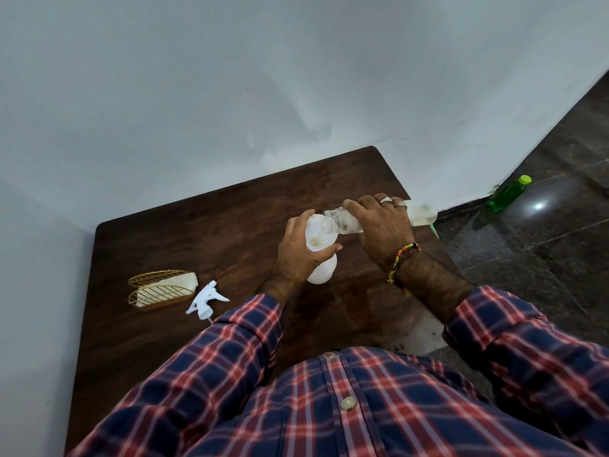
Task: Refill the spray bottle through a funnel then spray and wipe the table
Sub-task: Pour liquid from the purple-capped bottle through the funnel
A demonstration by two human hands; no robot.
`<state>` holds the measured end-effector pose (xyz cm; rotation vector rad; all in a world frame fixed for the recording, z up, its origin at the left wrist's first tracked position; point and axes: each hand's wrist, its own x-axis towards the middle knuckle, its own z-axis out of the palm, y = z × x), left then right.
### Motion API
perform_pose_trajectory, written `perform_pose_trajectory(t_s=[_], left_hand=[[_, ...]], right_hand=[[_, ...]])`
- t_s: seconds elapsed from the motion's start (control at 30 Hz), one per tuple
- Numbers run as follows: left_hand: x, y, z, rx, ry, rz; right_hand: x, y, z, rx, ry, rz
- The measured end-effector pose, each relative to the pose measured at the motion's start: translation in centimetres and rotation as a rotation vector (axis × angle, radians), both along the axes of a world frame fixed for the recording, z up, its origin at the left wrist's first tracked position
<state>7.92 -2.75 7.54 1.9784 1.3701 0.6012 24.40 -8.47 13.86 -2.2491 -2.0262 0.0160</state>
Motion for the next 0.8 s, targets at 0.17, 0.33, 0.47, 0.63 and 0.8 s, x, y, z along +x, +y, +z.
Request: perform_pose_trajectory(t_s=[0.17,0.33,0.47,0.63,0.8], left_hand=[[0.01,0.02,0.08,0.012,-0.007,-0.005],[0.08,0.05,0.05,0.002,0.004,-0.002],[0.04,0.10,0.01,-0.002,0.004,-0.005],[0.02,0.01,0.03,-0.001,0.004,0.000],[-0.03,-0.02,0.12,-0.002,-0.014,-0.003]], right_hand=[[0.01,0.03,-0.17,0.021,-0.010,0.001],[0.01,-0.01,-0.33,0.040,-0.007,-0.001],[0.04,0.08,-0.35,0.030,-0.017,0.004],[0.04,0.10,-0.55,0.043,-0.022,0.000],[0.05,0.18,-0.59,0.050,-0.032,0.003]])
